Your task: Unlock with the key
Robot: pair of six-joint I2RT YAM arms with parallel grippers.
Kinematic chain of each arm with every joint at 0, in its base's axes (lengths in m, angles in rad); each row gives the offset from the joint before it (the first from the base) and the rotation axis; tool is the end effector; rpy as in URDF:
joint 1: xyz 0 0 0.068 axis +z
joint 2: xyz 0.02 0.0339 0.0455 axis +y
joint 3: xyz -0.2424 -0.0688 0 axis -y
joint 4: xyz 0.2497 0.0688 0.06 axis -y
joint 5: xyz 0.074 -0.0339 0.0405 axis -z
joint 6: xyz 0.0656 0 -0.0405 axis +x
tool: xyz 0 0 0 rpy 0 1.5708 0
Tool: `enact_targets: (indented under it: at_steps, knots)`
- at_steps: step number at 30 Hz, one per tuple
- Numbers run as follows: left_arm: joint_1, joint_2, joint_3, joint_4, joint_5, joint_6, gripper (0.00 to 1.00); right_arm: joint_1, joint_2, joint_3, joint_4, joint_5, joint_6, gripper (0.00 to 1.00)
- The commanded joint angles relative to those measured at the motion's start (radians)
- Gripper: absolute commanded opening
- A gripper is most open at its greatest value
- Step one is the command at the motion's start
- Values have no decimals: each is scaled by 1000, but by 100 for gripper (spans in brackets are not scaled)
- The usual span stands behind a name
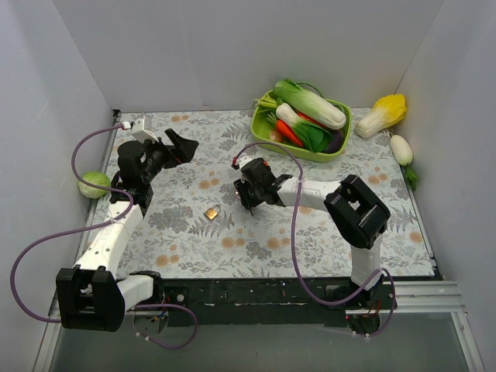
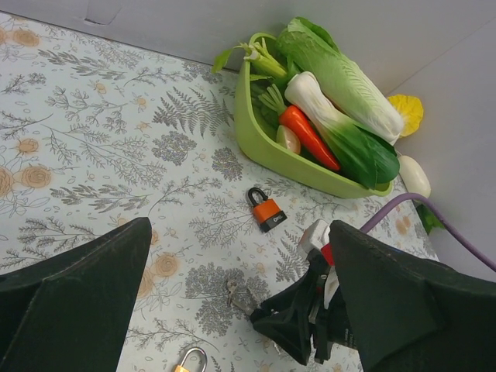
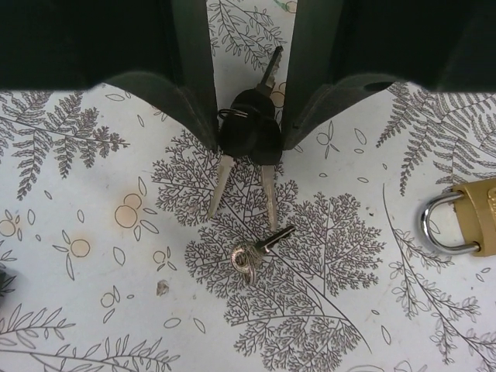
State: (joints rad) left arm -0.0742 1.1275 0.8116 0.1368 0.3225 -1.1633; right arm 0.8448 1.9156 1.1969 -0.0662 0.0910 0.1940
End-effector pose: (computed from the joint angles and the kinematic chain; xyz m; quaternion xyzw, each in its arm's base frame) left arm 0.3037 -0.0434 0.2877 -0.3044 0.7013 -0.4674 0.4439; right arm 0.2886 0.3161 0.1239 -0.2785 0.8800 0.1534 0.3529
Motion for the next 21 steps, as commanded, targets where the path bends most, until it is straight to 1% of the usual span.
enact_targets:
  at_steps: [1, 3, 4, 6, 7, 9, 14, 17, 18, 20, 21]
  knots:
    - [-4, -34, -5, 17, 12, 17, 98, 5, 6, 23, 3, 10, -1, 40]
    - [-6, -32, -3, 18, 13, 17, 98, 5, 2, 20, 9, 12, -1, 34]
    - [-6, -34, -3, 18, 15, 17, 98, 5, 0, 18, 8, 13, -1, 26]
    - [-7, -34, -3, 18, 18, 20, 98, 5, -4, 20, 8, 13, 1, 17]
    - [-7, -34, -5, 20, 23, 22, 98, 5, -9, 18, 8, 13, 4, 8]
    - [-9, -34, -3, 21, 29, 25, 98, 5, -18, 17, 8, 10, 7, 1]
    - [-18, -43, -14, 52, 82, 34, 98, -3, -92, -13, 12, -13, 12, 1]
    - [-24, -43, -17, 70, 115, 37, 98, -19, -164, -54, 37, -65, 10, 1]
    - [-29, -44, -17, 75, 136, 39, 98, -26, -184, -78, 57, -117, 7, 1]
    - [-35, -43, -20, 87, 161, 45, 98, -45, -245, -105, 97, -164, -4, 1]
    - [-41, -41, -20, 92, 193, 48, 98, -53, -265, -117, 130, -227, -11, 1]
